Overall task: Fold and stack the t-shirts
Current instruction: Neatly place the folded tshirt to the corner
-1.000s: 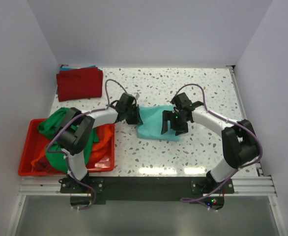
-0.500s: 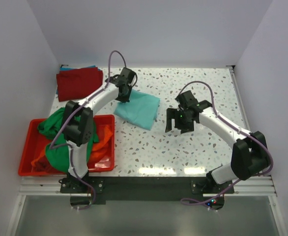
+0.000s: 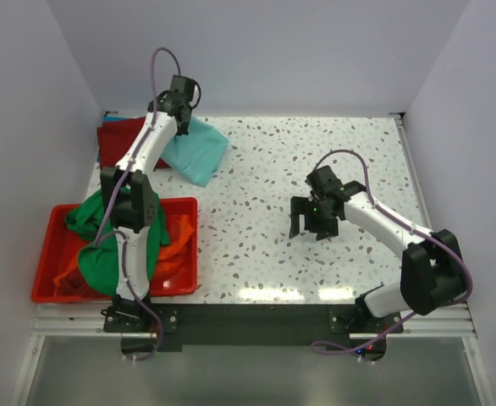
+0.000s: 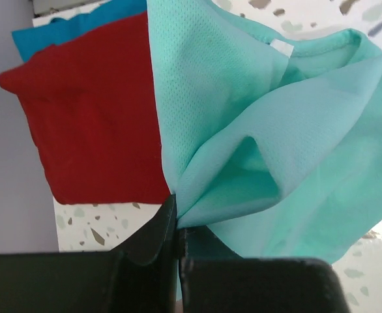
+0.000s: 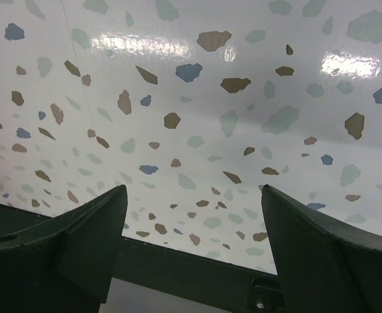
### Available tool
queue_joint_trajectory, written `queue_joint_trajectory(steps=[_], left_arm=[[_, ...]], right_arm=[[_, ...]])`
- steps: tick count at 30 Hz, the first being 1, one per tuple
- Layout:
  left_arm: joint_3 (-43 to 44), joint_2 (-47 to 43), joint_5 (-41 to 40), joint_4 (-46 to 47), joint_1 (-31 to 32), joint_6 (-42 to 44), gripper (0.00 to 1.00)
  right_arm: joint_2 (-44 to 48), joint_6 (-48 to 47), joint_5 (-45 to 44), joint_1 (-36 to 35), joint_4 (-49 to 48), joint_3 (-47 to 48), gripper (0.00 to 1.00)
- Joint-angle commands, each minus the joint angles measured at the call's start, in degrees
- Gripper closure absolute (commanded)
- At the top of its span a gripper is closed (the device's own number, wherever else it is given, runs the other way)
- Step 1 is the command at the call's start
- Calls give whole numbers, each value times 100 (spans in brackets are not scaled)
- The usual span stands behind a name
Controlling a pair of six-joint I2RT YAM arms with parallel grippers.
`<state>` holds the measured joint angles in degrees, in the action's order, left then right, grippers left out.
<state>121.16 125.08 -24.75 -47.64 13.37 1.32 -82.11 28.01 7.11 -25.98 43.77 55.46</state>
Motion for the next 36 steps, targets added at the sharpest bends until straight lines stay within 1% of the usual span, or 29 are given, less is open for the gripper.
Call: queue_joint_trajectory(steps=[1,2,5,8,9,15,20,21,28,36], left_arm=[[662,279,-74,-211,-281,290,100],[880,307,-21,-246,-334,298,100],[1075,316,32,-325,-528,377,100],[1102,167,190,-281,-747,273,100],[1111,114,399,-246,-878,237,100],[1225,-62,936,-176,-1257,158,100],[1234,-150,1113,-132,-1337,79,100],[1252,-150,1165,-106,-1484,79,100],[1340,-221,1324,-18,-1846,17,100],[1269,-125,1745,114,-2250,-62,100]], right_arm=[[37,134,62,-30,-18,8,13],[19,143,71,-30,0,17,13],[-16,143,71,-30,18,9,13],[-51,152,88,-39,9,-53,13],[-60,170,97,-39,9,-70,13],[-78,231,246,-39,-79,-194,13],[-34,249,247,-22,-79,-255,13],[-25,249,255,-39,-70,-273,13],[98,310,308,-30,-114,-492,13],[107,354,405,-39,-132,-554,13]])
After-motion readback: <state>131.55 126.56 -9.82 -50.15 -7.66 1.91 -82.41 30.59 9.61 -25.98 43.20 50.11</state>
